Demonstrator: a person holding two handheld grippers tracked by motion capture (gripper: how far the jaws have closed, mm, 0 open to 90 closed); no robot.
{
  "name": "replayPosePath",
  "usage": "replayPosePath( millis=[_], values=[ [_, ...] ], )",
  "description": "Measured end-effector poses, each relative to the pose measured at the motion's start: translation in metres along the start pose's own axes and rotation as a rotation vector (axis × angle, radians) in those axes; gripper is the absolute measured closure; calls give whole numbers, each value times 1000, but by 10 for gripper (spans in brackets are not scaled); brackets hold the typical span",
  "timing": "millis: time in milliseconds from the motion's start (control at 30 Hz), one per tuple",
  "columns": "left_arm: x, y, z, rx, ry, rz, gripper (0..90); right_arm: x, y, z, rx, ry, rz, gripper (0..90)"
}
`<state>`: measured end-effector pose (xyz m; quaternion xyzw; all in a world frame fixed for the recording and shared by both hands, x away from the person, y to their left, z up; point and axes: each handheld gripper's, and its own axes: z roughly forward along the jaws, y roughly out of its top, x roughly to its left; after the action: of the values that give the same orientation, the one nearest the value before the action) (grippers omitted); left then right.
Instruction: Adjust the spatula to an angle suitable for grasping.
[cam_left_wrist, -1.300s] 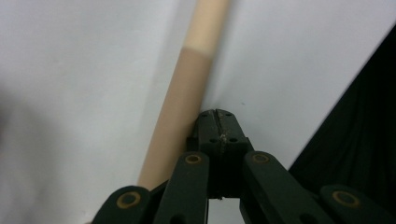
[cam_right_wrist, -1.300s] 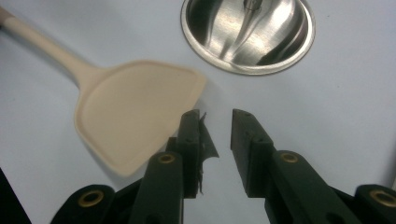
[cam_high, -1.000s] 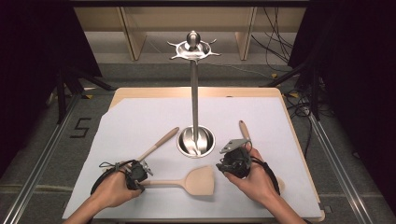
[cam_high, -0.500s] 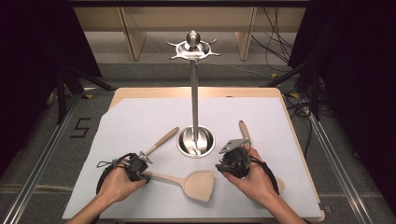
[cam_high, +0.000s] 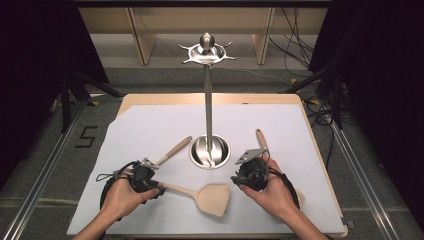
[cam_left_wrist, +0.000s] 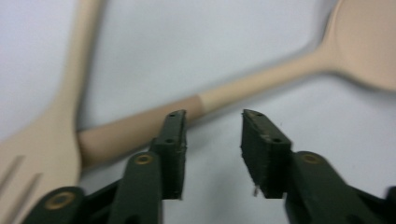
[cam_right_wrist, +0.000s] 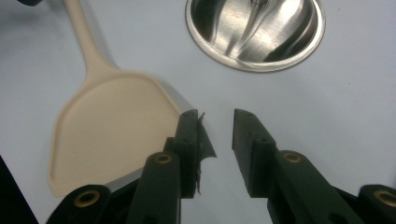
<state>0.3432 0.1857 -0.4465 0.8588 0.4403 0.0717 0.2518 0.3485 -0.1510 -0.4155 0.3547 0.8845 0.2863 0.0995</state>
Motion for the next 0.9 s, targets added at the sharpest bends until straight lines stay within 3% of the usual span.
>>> replayPosePath(
  millis=[33,67,100,133,200,300,400,467,500,533,633,667,700,767,900],
  values=[
    [-2,1,-4,-25,30,29,546,0,0,0,-1,-12,3,718],
    [-5,5,-8,-53,47,179,514,0,0,0,-2,-10,2,717],
    [-5,7,-9,-63,41,235,480,1,1,-1,0,-1,5,716],
    [-5,10,-9,-60,36,285,466,1,0,2,-26,2,9,715],
    [-1,16,-9,-29,22,324,455,-1,1,0,-8,-6,-12,712],
    [0,20,-9,-8,-7,322,502,-2,0,0,-17,-6,-17,712],
    [-10,20,-6,-27,-107,271,592,-4,0,-2,-15,-3,2,721],
    [-17,22,-2,-18,-144,279,630,-5,0,-2,-18,-5,-5,726],
    [-21,24,1,-30,-133,279,682,-7,1,-2,-15,-14,-9,735],
    [-30,30,7,-72,-112,252,790,-7,1,-1,-13,-10,-7,745],
    [-41,43,14,-92,-104,244,857,-6,1,0,-18,-10,-22,751],
    [-46,49,18,-100,-104,250,875,-4,2,-1,1,-4,8,753],
    [-54,59,27,-98,-109,261,890,-5,1,0,-22,-5,3,759],
    [-59,68,35,-76,-118,285,891,-7,2,-2,-10,-13,2,763],
    [-72,82,63,-37,-132,262,892,-10,0,-2,-10,-12,21,763]
  ],
)
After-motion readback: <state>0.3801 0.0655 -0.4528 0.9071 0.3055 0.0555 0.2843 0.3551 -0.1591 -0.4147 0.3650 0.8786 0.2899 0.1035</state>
